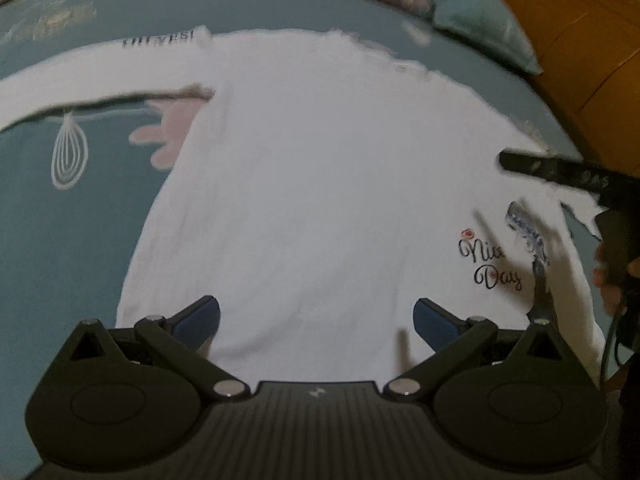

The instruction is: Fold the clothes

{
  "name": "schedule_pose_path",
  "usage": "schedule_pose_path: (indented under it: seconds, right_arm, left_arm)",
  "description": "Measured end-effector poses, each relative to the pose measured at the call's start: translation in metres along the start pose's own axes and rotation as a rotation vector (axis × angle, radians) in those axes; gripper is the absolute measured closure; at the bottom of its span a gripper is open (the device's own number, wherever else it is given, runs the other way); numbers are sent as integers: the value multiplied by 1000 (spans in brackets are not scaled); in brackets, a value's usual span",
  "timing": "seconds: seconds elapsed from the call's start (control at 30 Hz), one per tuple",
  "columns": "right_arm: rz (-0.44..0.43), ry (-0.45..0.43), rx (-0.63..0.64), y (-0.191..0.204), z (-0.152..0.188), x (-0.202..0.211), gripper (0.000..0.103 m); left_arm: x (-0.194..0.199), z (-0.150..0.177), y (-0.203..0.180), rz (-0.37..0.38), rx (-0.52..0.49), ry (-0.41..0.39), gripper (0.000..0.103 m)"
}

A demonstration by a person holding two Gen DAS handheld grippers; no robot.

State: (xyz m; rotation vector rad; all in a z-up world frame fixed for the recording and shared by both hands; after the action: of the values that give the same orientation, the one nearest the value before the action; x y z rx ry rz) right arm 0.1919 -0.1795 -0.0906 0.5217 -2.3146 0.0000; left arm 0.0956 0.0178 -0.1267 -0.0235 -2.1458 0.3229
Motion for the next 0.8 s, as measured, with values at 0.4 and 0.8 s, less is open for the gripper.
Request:
schedule_pose_path:
  seconds: [0.4,0.8]
  right_arm:
    - [-208,66,-81,12,15,-40,0]
    - [-111,78,81,34,19,-49,0]
  left_arm:
    - [15,-72,90,-135,157,-101,1]
    - [33,-137,232,-321,369,-218,1]
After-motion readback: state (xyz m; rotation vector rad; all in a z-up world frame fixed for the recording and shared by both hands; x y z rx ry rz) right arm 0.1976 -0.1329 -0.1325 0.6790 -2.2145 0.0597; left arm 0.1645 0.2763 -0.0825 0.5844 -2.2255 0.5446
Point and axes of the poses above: each gripper's, at about its wrist camera, not at the fingertips, and x roughly against the way its jaws point, y to its left, z to its underside, the point moved 1 cm from there along -x, roughly the way its jaws point, and after that the axes turned 3 degrees about -z, right-handed, at the moved point
